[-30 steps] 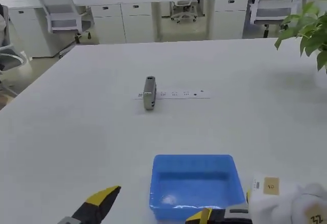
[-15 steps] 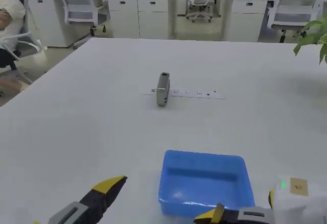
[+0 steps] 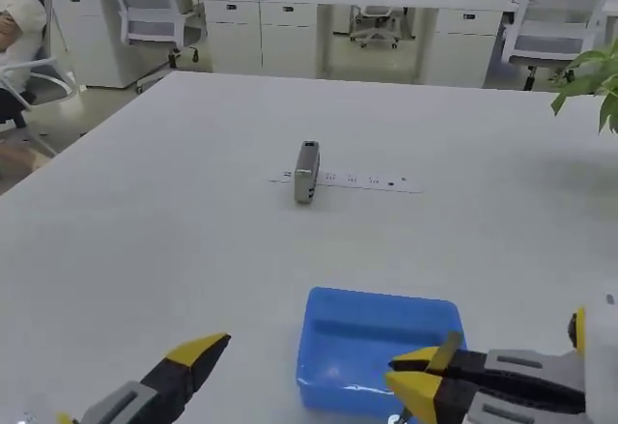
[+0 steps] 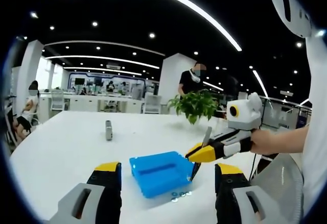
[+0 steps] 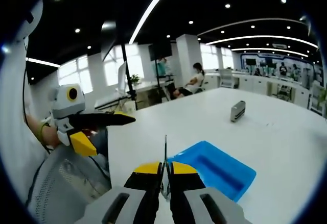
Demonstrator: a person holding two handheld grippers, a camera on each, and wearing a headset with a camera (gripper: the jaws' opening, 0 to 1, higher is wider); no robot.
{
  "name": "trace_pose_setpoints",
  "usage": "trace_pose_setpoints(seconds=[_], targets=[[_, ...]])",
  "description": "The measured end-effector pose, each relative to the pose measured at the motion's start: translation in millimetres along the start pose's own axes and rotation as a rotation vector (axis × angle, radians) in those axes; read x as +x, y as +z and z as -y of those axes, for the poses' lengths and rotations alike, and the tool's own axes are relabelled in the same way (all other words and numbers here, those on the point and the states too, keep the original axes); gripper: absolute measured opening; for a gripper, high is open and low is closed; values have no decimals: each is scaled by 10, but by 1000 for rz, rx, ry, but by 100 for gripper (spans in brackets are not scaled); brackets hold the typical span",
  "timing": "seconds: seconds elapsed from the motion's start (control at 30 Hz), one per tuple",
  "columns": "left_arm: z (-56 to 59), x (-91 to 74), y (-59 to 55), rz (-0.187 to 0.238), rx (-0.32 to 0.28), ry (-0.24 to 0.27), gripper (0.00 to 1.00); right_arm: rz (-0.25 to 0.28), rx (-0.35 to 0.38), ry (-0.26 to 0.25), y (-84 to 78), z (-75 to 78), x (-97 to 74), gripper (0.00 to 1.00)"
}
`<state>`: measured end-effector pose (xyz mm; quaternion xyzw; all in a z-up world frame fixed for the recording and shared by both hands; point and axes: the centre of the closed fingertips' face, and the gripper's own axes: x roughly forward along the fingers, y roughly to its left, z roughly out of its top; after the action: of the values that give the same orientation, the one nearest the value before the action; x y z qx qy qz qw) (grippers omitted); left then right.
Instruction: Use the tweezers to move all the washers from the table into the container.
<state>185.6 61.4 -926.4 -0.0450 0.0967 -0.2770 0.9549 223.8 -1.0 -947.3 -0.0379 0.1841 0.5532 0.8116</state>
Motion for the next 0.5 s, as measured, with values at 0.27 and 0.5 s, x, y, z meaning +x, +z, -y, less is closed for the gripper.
trace_pose_setpoints(seconds=[0.27,0.5], targets=[[1,-8,-11,-5,15,-3,74,38,-24,-42,241,164,-51,2],[-18,-19,-19,-4,17,3,73,54,-23,-80,328,353,-36,2]])
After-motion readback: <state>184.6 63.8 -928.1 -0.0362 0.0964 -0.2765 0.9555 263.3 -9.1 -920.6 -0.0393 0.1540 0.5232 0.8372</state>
